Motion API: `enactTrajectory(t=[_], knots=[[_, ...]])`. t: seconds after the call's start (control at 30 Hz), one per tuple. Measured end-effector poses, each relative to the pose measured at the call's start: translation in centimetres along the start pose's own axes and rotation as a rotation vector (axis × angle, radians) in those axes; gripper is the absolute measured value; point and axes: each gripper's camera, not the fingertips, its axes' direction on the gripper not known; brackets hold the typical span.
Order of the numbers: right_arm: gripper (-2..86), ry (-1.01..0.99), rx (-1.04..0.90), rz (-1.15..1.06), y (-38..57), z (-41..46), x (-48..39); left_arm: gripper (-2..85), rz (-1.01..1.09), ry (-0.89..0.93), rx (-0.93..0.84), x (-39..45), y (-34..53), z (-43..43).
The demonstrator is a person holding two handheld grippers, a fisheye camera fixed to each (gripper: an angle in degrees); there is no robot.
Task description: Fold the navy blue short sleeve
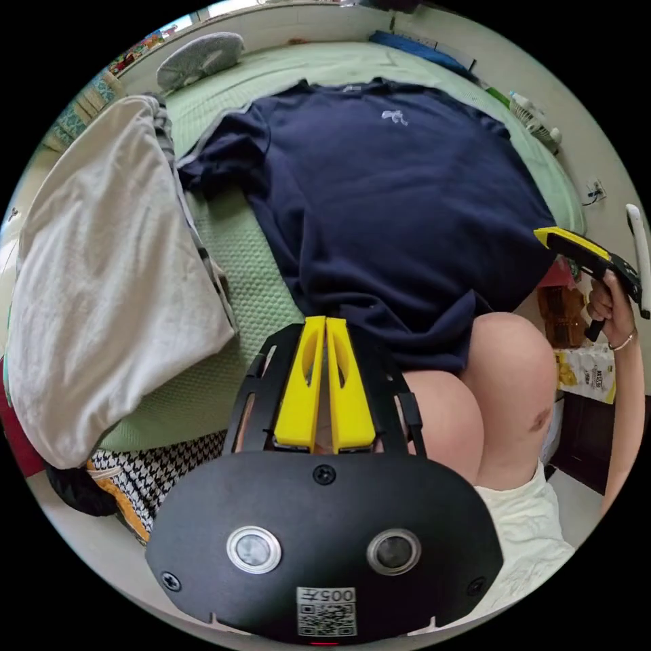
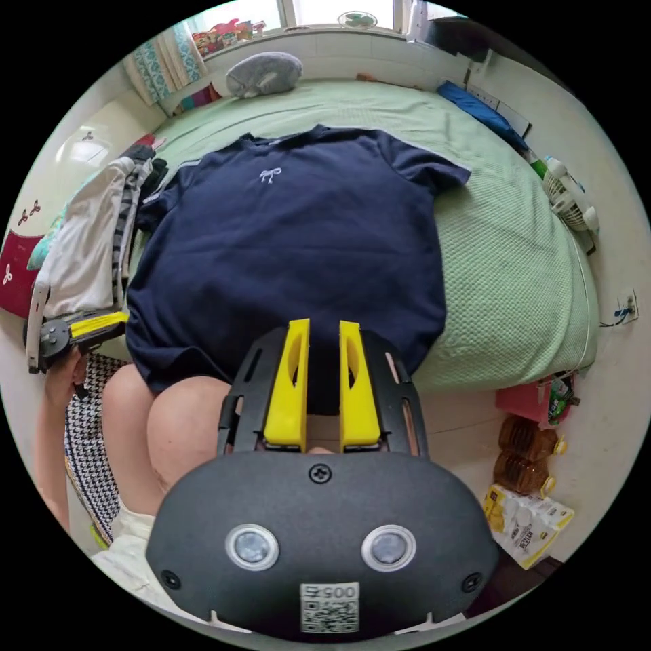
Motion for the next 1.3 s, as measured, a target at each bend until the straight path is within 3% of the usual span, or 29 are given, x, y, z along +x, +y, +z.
enactTrajectory(t=[0.13,0.3,0.57,1.03,1.13,1.2,1.3], knots=[[5.8,0.091,-0.05,-0.029,1.2,2.6,-2.1,-0.4,-0.025,-0.06,0.074,1.1,2.1,1.1],[3.3,0.041,-0.023,0.007,2.4,3.6,-1.2,-0.4,-0.061,-0.097,0.087,1.8,3.4,1.2],[3.2,0.058,-0.023,0.009,3.8,4.8,-1.5,-0.5,-0.208,0.007,0.185,0.5,7.2,1.3],[2.5,0.017,-0.016,0.041,5.5,6.1,-0.5,-0.5,-0.185,-0.007,0.182,0.2,10.3,0.6],[1.6,0.015,-0.136,0.117,4.0,5.7,-0.5,-0.6,-0.206,0.027,0.092,-0.3,9.7,-0.5],[0.2,-0.05,-0.207,0.221,3.2,4.4,-0.6,-0.7,-0.193,0.158,0.132,-0.4,9.9,-2.6],[-0.8,-0.28,0.036,0.217,4.3,0.1,-2.7,-0.7,-0.185,0.25,0.292,1.0,11.0,-6.9]])
